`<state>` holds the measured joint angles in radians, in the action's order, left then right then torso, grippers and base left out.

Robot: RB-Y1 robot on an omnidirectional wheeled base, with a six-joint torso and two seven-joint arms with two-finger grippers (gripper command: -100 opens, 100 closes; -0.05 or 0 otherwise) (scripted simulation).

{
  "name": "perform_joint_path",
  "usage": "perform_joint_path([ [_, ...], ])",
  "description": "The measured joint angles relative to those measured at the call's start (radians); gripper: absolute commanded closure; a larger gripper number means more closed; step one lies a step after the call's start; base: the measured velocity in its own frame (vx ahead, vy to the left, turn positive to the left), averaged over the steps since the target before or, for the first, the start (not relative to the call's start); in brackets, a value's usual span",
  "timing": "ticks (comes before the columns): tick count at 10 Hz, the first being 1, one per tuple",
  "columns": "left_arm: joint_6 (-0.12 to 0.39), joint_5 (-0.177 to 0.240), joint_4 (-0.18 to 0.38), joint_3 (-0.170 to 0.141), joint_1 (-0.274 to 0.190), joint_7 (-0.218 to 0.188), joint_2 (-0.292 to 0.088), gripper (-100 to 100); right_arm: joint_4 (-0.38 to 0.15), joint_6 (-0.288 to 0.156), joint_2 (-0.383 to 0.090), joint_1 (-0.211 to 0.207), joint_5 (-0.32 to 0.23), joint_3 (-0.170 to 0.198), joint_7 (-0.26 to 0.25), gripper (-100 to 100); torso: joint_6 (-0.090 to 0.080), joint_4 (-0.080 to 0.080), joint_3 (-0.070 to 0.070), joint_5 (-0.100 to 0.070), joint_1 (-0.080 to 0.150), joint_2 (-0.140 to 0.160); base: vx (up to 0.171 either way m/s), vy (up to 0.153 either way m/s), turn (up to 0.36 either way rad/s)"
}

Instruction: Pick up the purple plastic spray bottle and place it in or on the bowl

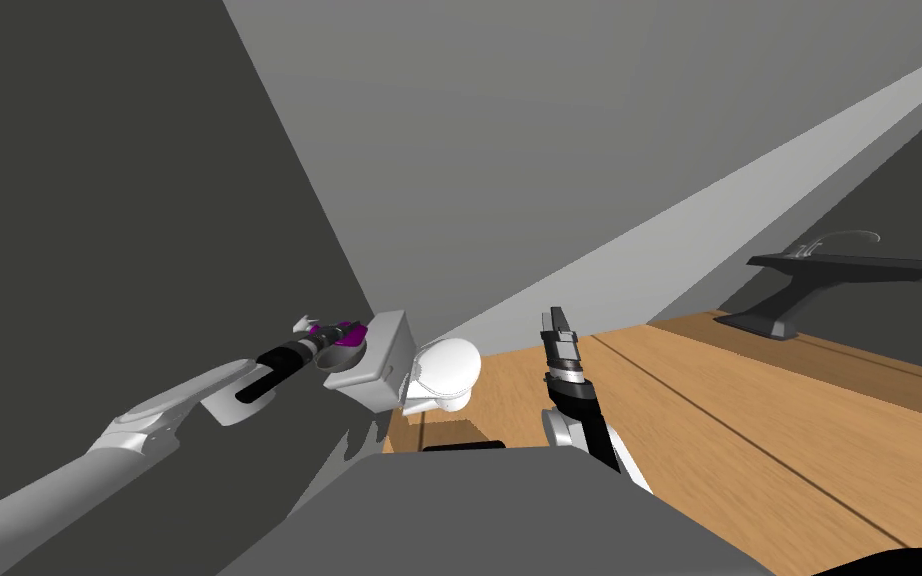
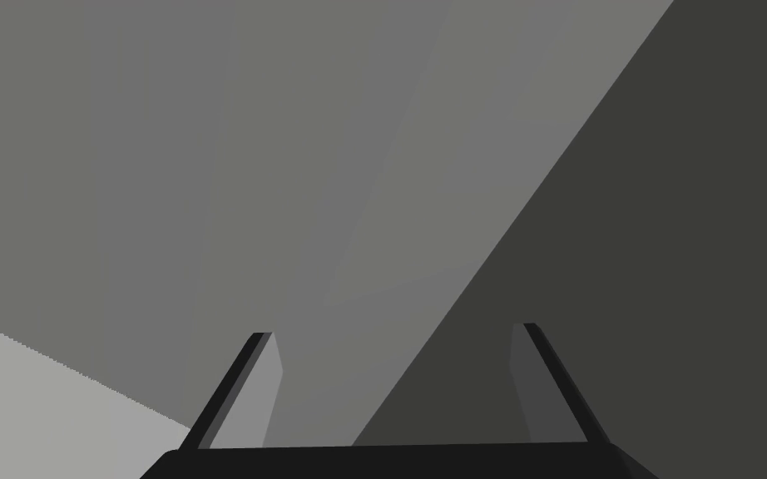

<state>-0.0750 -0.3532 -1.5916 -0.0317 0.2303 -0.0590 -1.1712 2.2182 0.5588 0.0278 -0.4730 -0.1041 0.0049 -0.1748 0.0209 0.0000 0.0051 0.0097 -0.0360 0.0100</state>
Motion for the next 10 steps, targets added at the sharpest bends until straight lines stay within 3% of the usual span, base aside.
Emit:
perform_joint_path([
  [1,-0.002,0.0,0.028,0.001,-0.012,0.0,-0.001,-100,0.0,0.0,0.0,0.0,0.0,0.0,0.0,0,0.0,0.0,0.0,0.0,0.0,0.0,-0.11,-0.08,-0.095],
  [3,-0.047,-0.036,0.081,0.06,-0.069,-0.038,-0.011,-100,0.0,0.0,0.0,0.0,0.0,0.0,0.0,0,0.0,0.002,0.004,-0.002,0.007,0.008,-0.1,-0.066,-0.027],
  [5,-0.07,-0.042,0.133,0.112,-0.126,-0.046,-0.012,-100,0.0,0.0,0.0,0.0,0.0,0.0,0.0,0,0.0,0.001,0.001,0.0,0.001,0.002,0.0,0.005,0.005],
  [8,-0.078,-0.042,0.219,0.119,-0.196,-0.045,-0.014,-100,0.0,0.0,0.0,0.0,0.0,0.0,0.0,0,0.0,0.0,0.0,0.0,0.0,-0.001,-0.02,-0.01,-0.036],
  [10,-0.124,-0.079,0.27,0.174,-0.249,-0.084,-0.022,-100,0.0,0.0,0.0,0.0,0.0,0.0,0.0,0,0.0,0.001,0.004,-0.001,0.005,0.007,-0.097,-0.062,-0.022],
])
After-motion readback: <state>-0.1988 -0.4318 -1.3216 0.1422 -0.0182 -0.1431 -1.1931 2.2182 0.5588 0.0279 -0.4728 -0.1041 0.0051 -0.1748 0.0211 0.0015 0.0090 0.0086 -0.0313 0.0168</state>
